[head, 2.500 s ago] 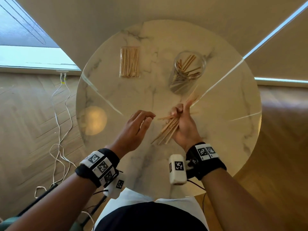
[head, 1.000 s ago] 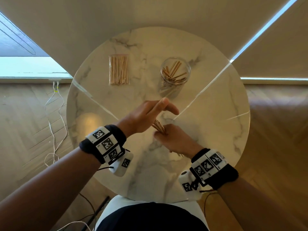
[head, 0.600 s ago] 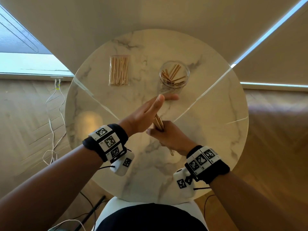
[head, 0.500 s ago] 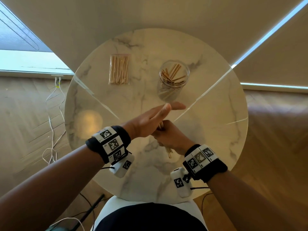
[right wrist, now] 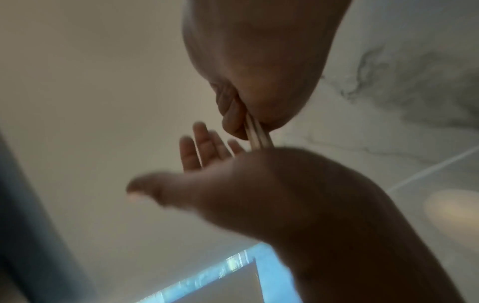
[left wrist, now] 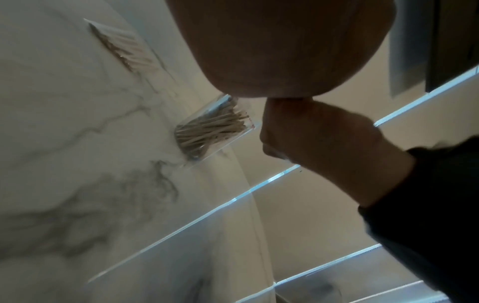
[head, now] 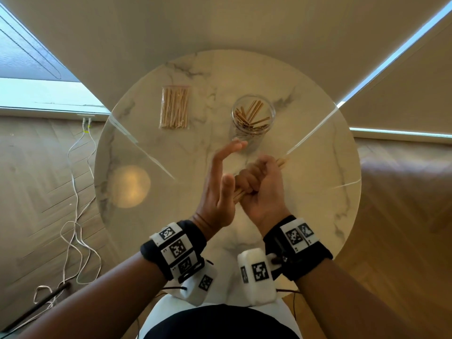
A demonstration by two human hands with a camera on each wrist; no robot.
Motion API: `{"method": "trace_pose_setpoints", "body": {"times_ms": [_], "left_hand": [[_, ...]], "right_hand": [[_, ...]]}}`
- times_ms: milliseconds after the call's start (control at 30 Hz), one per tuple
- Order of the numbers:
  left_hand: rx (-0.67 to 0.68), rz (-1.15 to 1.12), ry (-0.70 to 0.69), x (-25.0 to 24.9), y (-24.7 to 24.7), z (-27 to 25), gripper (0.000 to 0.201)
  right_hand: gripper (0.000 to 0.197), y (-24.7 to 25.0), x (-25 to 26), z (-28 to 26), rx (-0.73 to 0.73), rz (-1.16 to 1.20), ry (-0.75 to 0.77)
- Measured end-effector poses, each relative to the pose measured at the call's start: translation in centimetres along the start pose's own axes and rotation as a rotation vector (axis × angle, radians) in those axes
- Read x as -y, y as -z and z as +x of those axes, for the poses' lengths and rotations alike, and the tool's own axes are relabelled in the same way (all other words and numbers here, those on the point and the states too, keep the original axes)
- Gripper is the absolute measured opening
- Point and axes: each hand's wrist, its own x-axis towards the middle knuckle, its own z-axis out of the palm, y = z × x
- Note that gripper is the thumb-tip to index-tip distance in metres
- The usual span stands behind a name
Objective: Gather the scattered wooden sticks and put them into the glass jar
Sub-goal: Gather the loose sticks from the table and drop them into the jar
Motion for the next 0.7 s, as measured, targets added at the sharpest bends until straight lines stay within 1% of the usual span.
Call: {"method": "trace_pose_setpoints", "body": {"times_ms": [33,100,200,267,333,400,433,467,500,533,600,633,667,700], "left_hand": [[-0.018,0.008,-0.010,-0.2,0.0,0.4,0.075],[0.014,0.048,-0.020,-0.1,0.2,0.8,0.077],[0.103,0.099,-0.009,0.7,0.7,1.1,0.081],[0.113,0.111,0.013,1.3,1.1,1.4,0.078],[0.100,0.132,0.025,2.0,1.8,2.2,0.069],[0.095,0.199,0.024,2.8,2.4,3.9,0.049],[0.099,0.247,0.018,3.3,2.5,5.0,0.041],[0.111,0.295,0.008,3.8,2.7,6.2,0.039],[0.138,0.336,0.000,4.5,2.8,7.3,0.044],[0.181,0.373,0.002,5.2,2.8,8.4,0.055],[0.309,0.442,0.057,6.4,2.7,10.4,0.088],[0.380,0.470,0.109,6.9,2.5,11.2,0.106],[0.444,0.490,0.160,7.5,2.3,11.9,0.122],[0.495,0.503,0.200,8.0,2.0,12.5,0.133]], "right_hand": [[0.048,-0.2,0.3,0.0,0.014,0.025,-0.006],[0.048,-0.5,0.7,-0.2,0.042,-0.002,-0.025],[0.049,-0.6,1.2,-0.4,0.057,-0.161,-0.027],[0.050,-0.9,2.6,0.0,0.047,-0.257,0.009],[0.049,-1.2,5.0,0.9,0.021,-0.309,0.092],[0.046,-1.9,8.0,2.1,0.008,-0.328,0.199],[0.046,-2.4,9.4,2.8,0.014,-0.373,0.254],[0.047,-3.1,10.7,3.5,0.023,-0.434,0.309],[0.049,-4.0,11.9,4.3,0.035,-0.496,0.363],[0.050,-5.0,12.8,5.1,0.051,-0.554,0.407],[0.052,-6.9,13.8,6.5,0.097,-0.718,0.470],[0.053,-7.8,13.8,7.2,0.114,-0.843,0.512],[0.053,-8.4,13.6,7.8,0.130,-1.015,0.570],[0.053,-8.8,13.2,8.5,0.154,-1.230,0.632]]}}
